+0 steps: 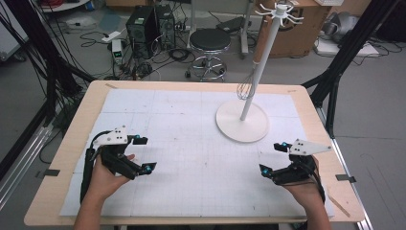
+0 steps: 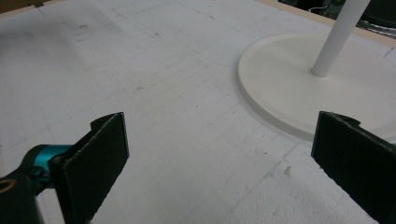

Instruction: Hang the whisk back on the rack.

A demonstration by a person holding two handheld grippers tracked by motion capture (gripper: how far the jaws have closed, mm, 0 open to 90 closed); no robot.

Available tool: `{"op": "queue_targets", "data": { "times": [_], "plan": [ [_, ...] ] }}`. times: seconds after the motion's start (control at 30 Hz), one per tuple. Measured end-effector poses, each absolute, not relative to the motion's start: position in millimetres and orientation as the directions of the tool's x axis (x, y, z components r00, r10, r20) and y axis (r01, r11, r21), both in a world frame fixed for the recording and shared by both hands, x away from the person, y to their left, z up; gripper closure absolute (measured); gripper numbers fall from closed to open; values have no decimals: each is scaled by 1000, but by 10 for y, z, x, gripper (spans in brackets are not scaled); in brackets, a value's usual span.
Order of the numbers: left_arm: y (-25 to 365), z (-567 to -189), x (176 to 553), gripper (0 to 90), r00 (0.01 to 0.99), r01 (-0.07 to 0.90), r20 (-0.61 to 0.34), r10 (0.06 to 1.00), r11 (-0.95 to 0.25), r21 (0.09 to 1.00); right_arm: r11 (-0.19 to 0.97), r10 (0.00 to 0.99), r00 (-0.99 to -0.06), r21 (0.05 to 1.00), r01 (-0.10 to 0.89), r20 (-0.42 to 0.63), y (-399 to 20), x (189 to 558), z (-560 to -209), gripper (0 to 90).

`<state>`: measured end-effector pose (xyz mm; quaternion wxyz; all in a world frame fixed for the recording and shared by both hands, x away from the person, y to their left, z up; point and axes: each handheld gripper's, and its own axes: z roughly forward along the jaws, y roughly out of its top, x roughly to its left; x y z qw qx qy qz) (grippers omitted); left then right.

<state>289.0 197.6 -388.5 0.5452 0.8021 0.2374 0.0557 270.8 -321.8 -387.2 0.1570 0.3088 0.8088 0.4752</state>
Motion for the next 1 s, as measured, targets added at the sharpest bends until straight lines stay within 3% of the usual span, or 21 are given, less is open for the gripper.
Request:
{"op": "queue_targets", "data": {
  "times": [1.0],
  "plan": [
    [2072,-4128,2834,16,863,360,-193,467,-299,884,358,644,-764,863,355,47,-3200,2720,-3896,29]
  ]
}}
